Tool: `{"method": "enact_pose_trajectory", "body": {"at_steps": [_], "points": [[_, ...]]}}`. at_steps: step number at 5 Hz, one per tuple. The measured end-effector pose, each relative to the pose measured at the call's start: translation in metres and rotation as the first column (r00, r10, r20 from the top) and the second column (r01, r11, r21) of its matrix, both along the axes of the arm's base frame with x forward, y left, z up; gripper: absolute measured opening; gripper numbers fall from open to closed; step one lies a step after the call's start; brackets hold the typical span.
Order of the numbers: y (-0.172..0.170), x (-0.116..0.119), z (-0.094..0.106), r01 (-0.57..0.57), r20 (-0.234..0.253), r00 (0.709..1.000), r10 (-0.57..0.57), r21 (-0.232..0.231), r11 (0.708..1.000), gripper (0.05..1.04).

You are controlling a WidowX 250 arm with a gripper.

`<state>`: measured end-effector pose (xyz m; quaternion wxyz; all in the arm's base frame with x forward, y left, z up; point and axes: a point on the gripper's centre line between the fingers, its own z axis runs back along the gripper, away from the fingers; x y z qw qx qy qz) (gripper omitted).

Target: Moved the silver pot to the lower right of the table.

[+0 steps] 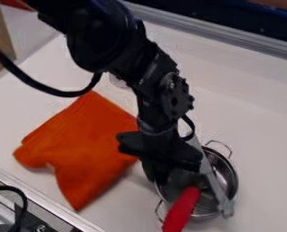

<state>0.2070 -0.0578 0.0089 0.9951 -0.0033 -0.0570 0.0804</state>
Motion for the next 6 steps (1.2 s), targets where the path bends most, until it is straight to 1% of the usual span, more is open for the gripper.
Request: {"method": "enact_pose_trajectory", "body": {"at_steps": [1,2,3,4,5,6], "points": [[-0.002,-0.002,-0.003,-0.032,0.032,0.999,0.032,0.006,0.999,0.058],[-0.004,-0.002,-0.003,-0.055,0.022,0.998,0.055,-0.003,0.998,0.08],[-0.003,-0.001,-0.005,-0.065,0.007,0.998,0.065,0.001,0.998,0.239],[0.0,-0.006,0.0,-0.064,-0.02,0.998,0.064,-0.01,0.998,0.497],[0.001,-0.003,0.014,-0.079,-0.027,0.997,0.078,-0.046,0.996,0.793],[0.002,0.002,0.03,-0.092,-0.036,0.995,0.09,-0.082,0.992,0.993]]}}
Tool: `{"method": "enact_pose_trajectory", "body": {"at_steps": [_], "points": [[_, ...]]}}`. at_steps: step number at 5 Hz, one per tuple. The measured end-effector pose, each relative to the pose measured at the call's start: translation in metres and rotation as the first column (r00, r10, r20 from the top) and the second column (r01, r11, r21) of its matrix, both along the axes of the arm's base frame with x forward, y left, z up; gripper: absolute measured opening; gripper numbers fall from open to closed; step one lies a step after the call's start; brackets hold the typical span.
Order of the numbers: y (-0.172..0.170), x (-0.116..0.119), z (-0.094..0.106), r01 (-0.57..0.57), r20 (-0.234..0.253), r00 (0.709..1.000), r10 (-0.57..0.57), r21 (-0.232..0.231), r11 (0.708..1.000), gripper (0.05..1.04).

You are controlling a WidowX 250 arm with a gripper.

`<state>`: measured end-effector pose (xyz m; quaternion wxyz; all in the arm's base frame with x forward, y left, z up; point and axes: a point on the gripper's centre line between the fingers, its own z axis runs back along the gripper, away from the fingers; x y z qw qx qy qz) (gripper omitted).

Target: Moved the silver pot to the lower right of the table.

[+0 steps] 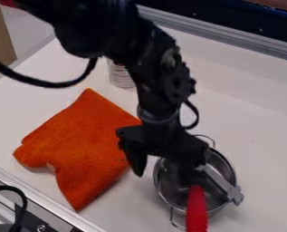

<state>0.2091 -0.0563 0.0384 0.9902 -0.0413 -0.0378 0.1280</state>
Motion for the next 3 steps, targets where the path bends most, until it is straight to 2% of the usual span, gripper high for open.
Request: {"method": "enact_pose_trajectory", "body": {"at_steps": [1,2,3], "points": [[0.001,0.009,0.016,-0.027,0.001,1.0,0.027,-0.041,0.999,0.997],[0.008,0.028,0.029,-0.071,0.047,0.996,0.073,-0.042,0.997,0.997],[0.017,0.052,0.023,-0.142,0.05,0.989,0.142,0.003,0.99,0.997]]}}
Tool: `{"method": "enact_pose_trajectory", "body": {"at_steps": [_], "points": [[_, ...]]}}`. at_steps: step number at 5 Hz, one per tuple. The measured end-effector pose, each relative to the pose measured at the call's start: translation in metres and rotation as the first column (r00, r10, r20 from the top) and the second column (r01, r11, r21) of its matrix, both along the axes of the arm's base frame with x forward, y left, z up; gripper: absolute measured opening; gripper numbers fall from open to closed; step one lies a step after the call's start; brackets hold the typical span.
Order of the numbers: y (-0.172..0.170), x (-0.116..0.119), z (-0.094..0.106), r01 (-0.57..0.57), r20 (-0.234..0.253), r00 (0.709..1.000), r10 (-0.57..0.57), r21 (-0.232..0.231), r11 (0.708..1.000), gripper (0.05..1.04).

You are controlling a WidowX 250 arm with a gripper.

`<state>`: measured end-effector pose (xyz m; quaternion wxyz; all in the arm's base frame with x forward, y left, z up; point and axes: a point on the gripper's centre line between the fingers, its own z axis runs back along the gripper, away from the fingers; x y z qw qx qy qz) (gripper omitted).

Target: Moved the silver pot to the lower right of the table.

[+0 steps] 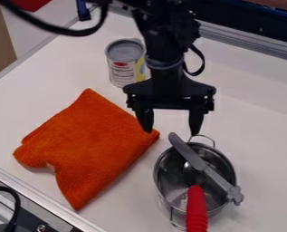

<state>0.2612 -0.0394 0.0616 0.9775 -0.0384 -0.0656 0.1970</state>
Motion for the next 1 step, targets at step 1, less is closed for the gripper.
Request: {"method": "enact_pose_trajectory", "body": {"at_steps": [1], "points": [[0.0105,0.026,0.0026,-0.059,0.048,0.997,0.059,-0.008,0.998,0.997]]}}
